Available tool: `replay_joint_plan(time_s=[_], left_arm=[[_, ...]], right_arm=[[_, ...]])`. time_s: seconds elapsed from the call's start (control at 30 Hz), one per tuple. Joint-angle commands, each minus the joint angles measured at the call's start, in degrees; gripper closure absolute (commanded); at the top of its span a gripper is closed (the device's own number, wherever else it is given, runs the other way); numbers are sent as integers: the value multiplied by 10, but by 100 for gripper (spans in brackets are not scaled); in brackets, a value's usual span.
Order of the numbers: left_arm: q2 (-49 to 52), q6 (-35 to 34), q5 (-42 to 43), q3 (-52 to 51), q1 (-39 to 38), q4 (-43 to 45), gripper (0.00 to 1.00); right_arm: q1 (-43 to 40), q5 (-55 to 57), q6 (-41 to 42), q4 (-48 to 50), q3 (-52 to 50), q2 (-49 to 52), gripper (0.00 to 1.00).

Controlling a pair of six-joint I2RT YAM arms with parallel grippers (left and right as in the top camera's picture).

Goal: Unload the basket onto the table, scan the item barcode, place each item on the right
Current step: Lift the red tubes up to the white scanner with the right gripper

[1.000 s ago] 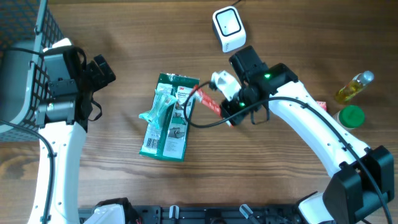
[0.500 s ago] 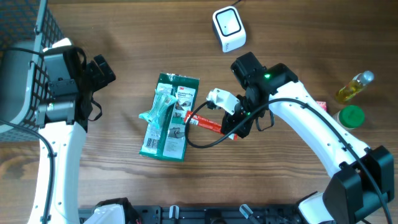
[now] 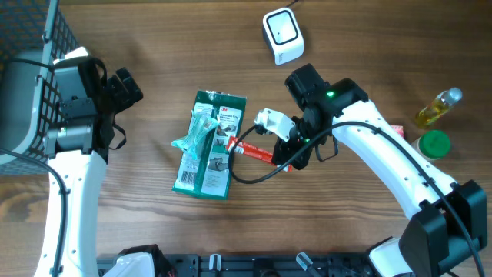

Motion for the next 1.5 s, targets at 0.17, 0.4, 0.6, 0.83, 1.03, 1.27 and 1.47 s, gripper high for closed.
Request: replay_joint_plan(time_s=[0.17, 0.4, 0.6, 0.83, 1.03, 1.27, 1.47], left_arm=[[1, 5, -5, 4, 3, 2, 0], [1, 5, -5, 4, 3, 2, 0], [1, 5, -5, 4, 3, 2, 0], [1, 5, -5, 4, 3, 2, 0], [1, 5, -5, 4, 3, 2, 0], [1, 5, -5, 4, 3, 2, 0], [1, 5, -5, 4, 3, 2, 0]], right_arm=[[-1, 25, 45, 34, 5, -4, 96], [-1, 76, 117, 90, 5, -4, 96], [-3, 121, 80, 106, 35, -4, 96], [-17, 222, 23, 88, 193, -4, 96], [-21, 405, -45, 210, 216, 1, 96], [-21, 521, -141, 312, 216, 52, 96], [-21, 673, -155, 417, 216, 149, 96]])
